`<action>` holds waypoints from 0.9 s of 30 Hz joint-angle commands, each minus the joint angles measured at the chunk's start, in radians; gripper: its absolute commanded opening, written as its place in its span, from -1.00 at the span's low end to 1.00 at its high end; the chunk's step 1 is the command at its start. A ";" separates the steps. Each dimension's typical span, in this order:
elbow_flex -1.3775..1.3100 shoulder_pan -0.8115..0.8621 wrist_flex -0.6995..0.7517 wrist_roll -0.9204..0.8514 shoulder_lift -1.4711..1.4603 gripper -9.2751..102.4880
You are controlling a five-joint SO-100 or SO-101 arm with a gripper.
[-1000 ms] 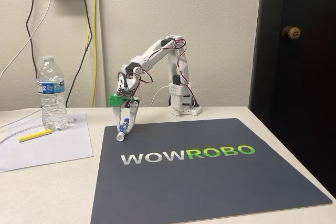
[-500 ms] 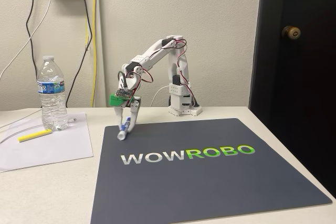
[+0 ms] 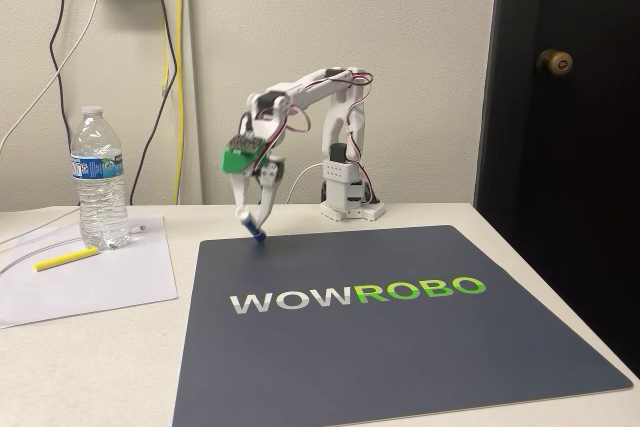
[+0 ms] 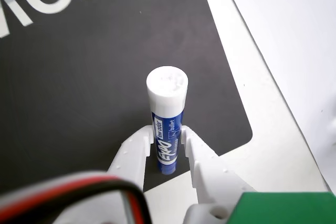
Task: Pick up the blue marker.
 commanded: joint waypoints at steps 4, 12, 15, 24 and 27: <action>-0.020 -0.084 0.048 0.146 0.130 -0.69; -0.020 -0.207 0.048 0.403 0.236 -0.68; -0.020 -0.264 0.031 0.534 0.284 -0.68; -0.028 -0.439 -0.118 1.106 0.466 -0.68; -0.058 -0.463 -0.144 1.285 0.497 -0.68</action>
